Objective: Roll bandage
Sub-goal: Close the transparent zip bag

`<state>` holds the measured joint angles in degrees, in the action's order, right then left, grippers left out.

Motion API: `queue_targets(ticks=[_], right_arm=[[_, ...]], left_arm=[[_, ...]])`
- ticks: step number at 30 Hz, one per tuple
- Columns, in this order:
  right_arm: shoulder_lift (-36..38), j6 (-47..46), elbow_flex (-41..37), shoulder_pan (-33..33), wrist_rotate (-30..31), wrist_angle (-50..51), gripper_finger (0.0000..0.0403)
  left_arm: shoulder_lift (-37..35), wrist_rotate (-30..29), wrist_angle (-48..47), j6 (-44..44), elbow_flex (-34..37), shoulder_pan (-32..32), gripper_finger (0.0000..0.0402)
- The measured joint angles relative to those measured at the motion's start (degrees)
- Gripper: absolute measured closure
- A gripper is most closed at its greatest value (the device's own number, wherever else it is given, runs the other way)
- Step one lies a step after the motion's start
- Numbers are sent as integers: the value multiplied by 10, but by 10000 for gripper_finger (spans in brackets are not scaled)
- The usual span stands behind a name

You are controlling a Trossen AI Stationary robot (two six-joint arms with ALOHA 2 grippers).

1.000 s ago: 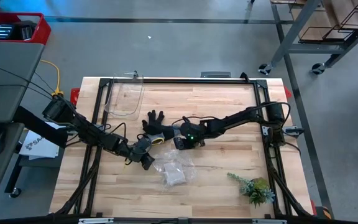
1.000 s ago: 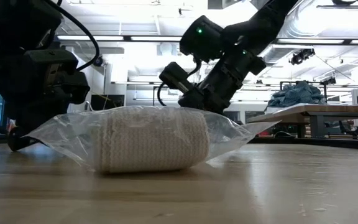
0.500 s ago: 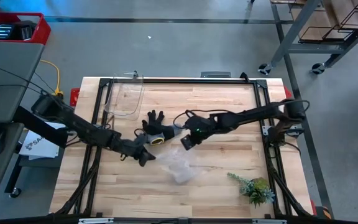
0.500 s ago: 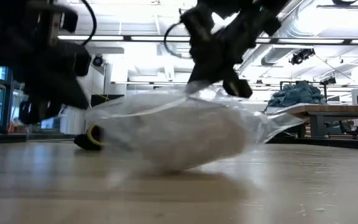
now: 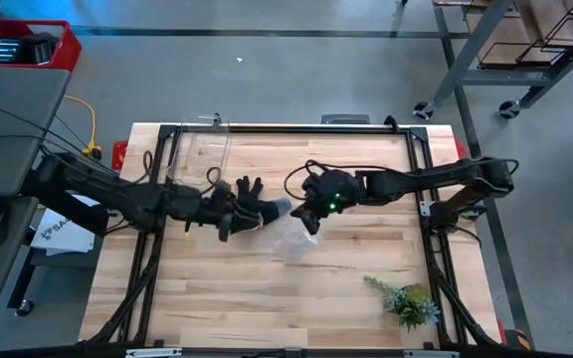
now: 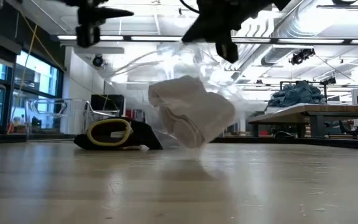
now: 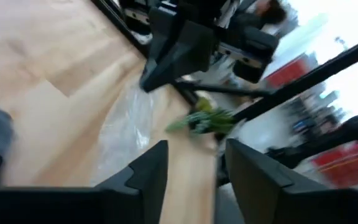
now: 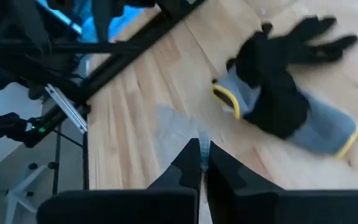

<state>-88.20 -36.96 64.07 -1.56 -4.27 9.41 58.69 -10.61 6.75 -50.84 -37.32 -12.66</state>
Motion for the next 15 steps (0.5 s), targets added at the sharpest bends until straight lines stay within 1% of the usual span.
queue_targets(ticks=[3, 5, 7, 10, 15], right_arm=[[1, 31, 0, -1, 0, -32, 403], [1, 57, 0, -5, 0, -53, 403], [1, 75, 0, -7, -2, -66, 403], [6, 103, 0, -8, -2, -74, 403], [12, 164, 26, -8, -2, -53, 403]], left_arm=[[25, 13, -94, 58, -68, 22, 223], [41, 13, -125, 89, -106, 37, 212], [54, 17, -130, 108, -136, 53, 204], [67, 44, -134, 136, -170, 74, 197], [94, 87, -186, 155, -193, 94, 194]])
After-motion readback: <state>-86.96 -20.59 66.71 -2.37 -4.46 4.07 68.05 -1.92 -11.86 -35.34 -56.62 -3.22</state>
